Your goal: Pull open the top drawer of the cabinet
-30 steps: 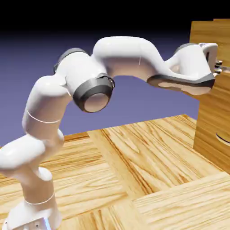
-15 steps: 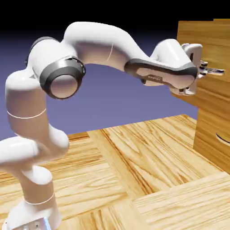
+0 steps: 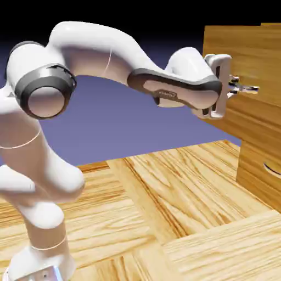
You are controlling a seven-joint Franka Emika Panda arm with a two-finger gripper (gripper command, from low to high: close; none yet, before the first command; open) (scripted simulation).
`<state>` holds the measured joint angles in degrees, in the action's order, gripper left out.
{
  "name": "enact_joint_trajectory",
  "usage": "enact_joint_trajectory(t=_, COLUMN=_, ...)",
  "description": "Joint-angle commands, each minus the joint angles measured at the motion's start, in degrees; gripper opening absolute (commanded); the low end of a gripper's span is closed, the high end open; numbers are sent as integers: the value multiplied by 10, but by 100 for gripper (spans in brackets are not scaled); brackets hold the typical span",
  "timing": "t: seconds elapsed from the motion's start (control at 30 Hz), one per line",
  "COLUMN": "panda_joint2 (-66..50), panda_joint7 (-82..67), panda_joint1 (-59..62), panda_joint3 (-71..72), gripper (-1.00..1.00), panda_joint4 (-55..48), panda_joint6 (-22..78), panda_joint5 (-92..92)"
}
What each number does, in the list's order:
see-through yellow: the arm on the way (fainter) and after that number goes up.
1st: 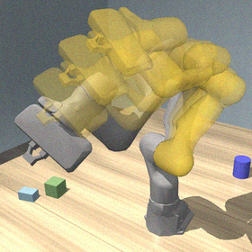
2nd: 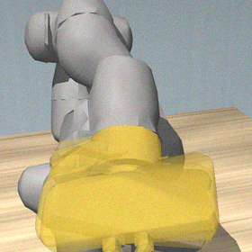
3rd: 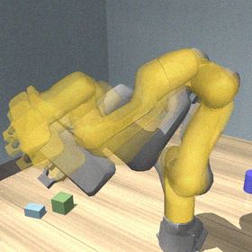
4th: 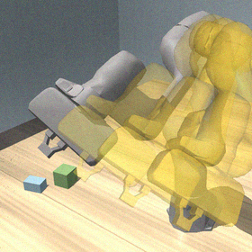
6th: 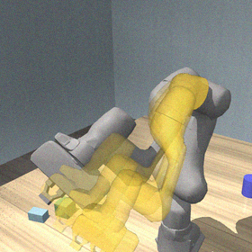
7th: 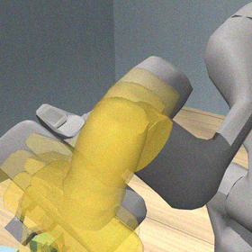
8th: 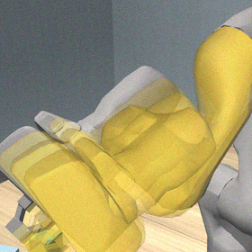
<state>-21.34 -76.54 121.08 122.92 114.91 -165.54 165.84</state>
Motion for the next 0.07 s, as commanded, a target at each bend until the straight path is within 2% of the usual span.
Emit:
enact_joint_trajectory(t=0.0, panda_joint2=0, panda_joint7=0, panda_joint1=0, panda_joint3=0, gripper=100, panda_joint4=0, panda_joint6=0, panda_joint5=0)
enact_joint_trajectory(t=0.03, panda_joint2=-15, panda_joint7=-14, panda_joint1=21, panda_joint3=20, gripper=100, panda_joint4=17, panda_joint6=2, panda_joint5=-9)
